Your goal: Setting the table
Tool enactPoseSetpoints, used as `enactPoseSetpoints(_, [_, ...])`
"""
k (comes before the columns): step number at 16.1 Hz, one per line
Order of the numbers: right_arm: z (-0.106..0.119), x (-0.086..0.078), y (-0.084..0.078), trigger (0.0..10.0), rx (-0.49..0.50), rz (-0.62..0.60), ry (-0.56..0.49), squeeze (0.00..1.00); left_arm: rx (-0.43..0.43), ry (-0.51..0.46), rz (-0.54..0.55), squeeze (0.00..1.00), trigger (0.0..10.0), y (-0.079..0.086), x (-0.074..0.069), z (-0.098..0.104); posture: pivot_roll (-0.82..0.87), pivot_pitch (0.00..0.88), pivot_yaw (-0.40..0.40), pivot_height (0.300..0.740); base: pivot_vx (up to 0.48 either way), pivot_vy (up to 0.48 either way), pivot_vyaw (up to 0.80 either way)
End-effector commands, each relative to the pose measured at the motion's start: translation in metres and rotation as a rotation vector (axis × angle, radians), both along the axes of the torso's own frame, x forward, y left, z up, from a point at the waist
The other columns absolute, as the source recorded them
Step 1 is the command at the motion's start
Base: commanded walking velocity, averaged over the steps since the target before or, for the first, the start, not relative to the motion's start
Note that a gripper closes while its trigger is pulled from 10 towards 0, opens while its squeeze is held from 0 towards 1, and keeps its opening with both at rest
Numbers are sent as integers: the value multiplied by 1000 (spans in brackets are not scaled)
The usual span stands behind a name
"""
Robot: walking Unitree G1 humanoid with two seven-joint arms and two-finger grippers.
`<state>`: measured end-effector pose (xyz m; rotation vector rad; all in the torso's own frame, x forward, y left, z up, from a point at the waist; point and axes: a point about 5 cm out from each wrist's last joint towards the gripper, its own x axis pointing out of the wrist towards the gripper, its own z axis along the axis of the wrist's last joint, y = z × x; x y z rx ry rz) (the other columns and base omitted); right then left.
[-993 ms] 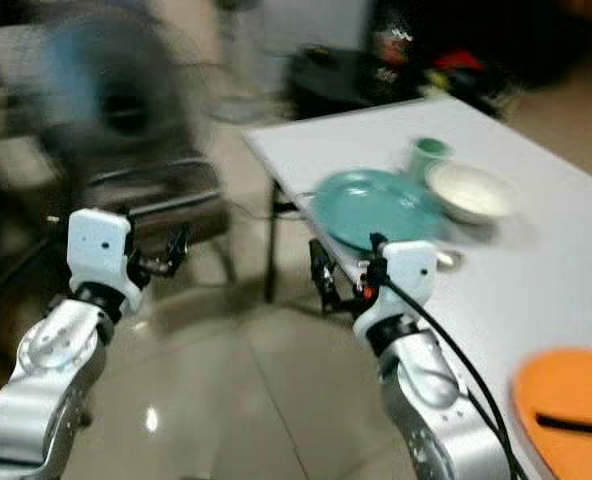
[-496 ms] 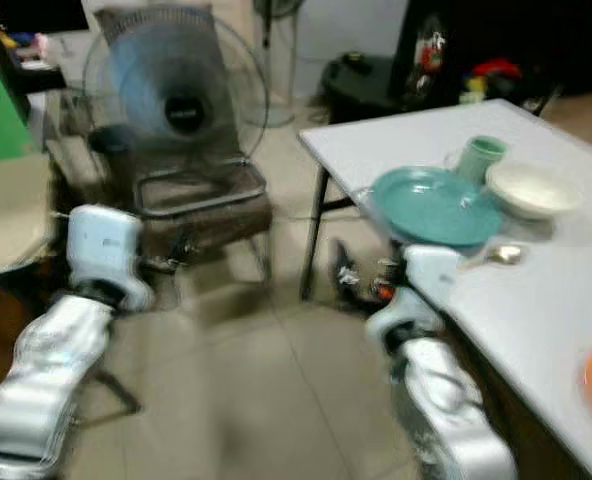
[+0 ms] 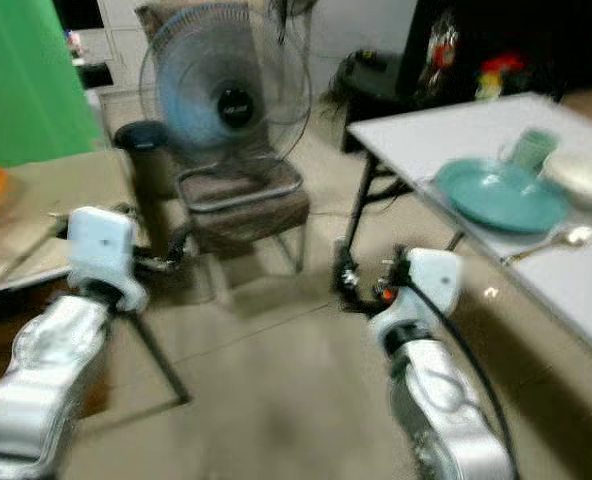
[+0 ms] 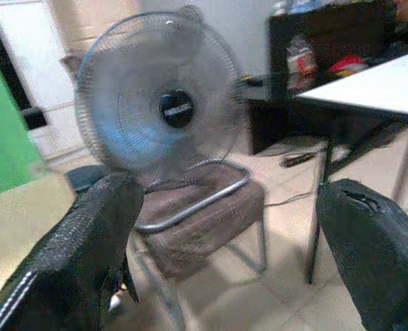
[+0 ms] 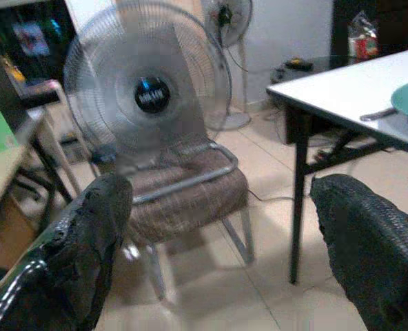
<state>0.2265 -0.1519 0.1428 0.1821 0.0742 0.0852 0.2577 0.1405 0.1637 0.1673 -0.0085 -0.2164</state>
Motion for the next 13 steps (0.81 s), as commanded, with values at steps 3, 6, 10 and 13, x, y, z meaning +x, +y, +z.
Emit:
enactPoseSetpoints(3, [8,3,9,10000,-1,54,-42,0,21,-13,17,0,10000,6,0,3,75,0,-13,740,0,480,800])
enactPoseSetpoints(6, [8,5,10,10000,-6,68,-46,0,37,-25,30,0,10000,8,0,5,79,0,-18,740,0,320,800])
enactPoseSetpoints(10, [8,7,10,10000,-7,73,-48,0,42,-31,56,0,10000,12,2,7,86,0,-22,740,0,-480,800])
enactPoseSetpoints(13, [6,8,8,10000,-11,52,-41,0,55,-35,43,0,10000,11,3,7,85,0,-19,740,0,-421,800])
